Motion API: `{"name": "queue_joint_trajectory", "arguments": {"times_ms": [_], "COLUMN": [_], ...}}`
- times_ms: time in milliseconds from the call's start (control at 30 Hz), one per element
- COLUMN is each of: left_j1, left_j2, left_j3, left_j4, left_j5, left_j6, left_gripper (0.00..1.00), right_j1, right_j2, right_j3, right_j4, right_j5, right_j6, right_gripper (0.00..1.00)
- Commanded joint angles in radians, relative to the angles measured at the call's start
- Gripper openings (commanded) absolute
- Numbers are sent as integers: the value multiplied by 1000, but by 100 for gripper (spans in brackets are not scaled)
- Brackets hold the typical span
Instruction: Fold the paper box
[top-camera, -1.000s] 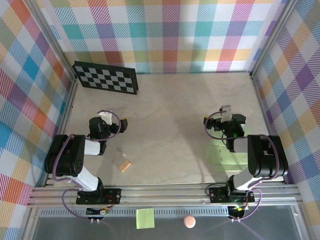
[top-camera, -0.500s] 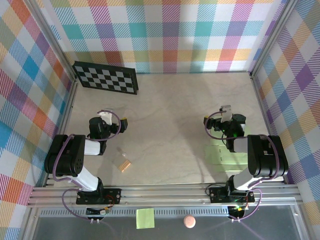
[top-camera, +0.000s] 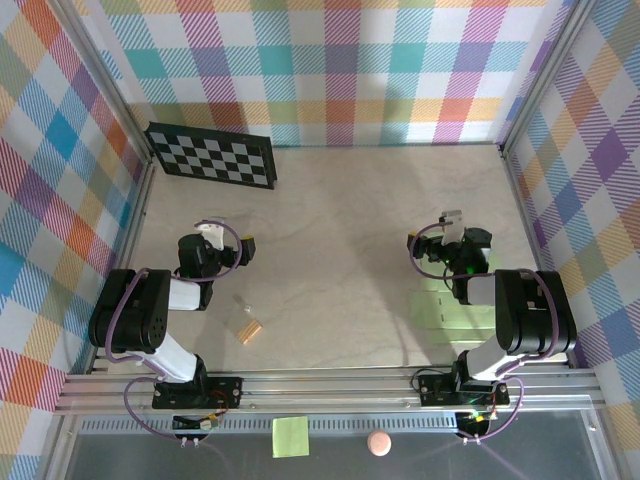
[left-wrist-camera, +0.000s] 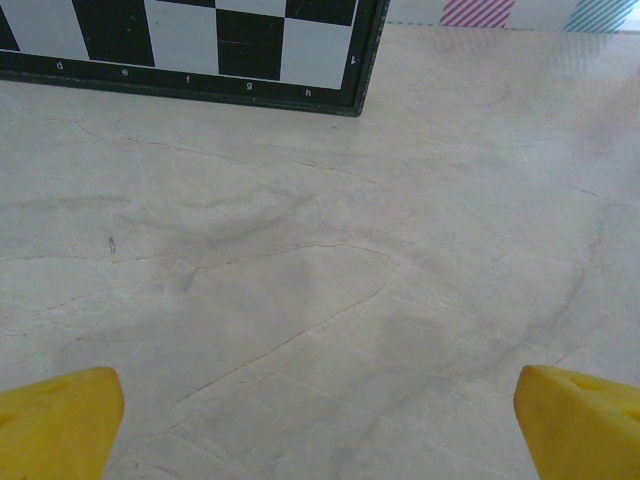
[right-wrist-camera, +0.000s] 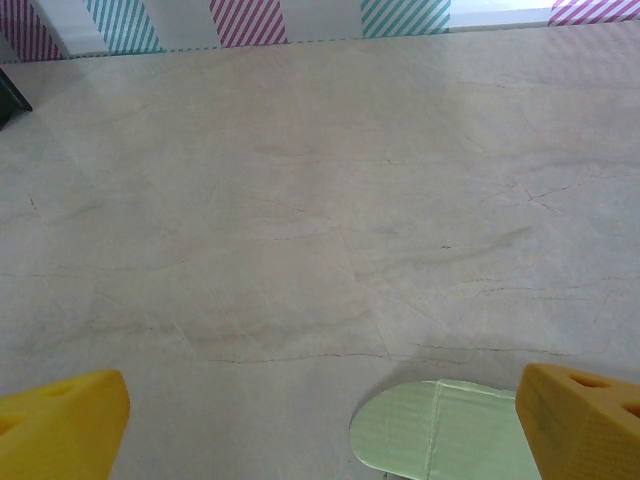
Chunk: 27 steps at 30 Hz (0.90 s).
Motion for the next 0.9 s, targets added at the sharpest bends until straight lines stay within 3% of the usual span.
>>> {"name": "queue_joint_trajectory", "arguments": {"times_ms": [0, 200, 367, 500, 667, 867], "left_j1": [3, 4, 5, 2, -3, -7], "left_j2": [0, 4, -25, -128, -265, -408], "left_j3": [-9, 4, -23, -10, 47, 123], "left_j4": [39, 20, 50, -58, -265, -526], "left_j5": [21, -83, -90, -174, -228, -305], "left_j6": [15, -26, -28, -58, -86, -358], "left_gripper": [100, 100, 100, 100, 100, 98], "right_j1": [-2, -3, -3, -3, -3, -2], "right_j2": [-3, -6, -74, -146, -211, -208], "right_j3": [-5, -7, 33, 47, 149, 301], "right_j4": [34, 36, -95, -185, -486, -846], "right_j5": [-2, 3, 46, 82, 137, 233], "right_j6": [-4, -2, 16, 33, 92, 222], "right_gripper": [99, 99, 99, 99, 99, 99]}}
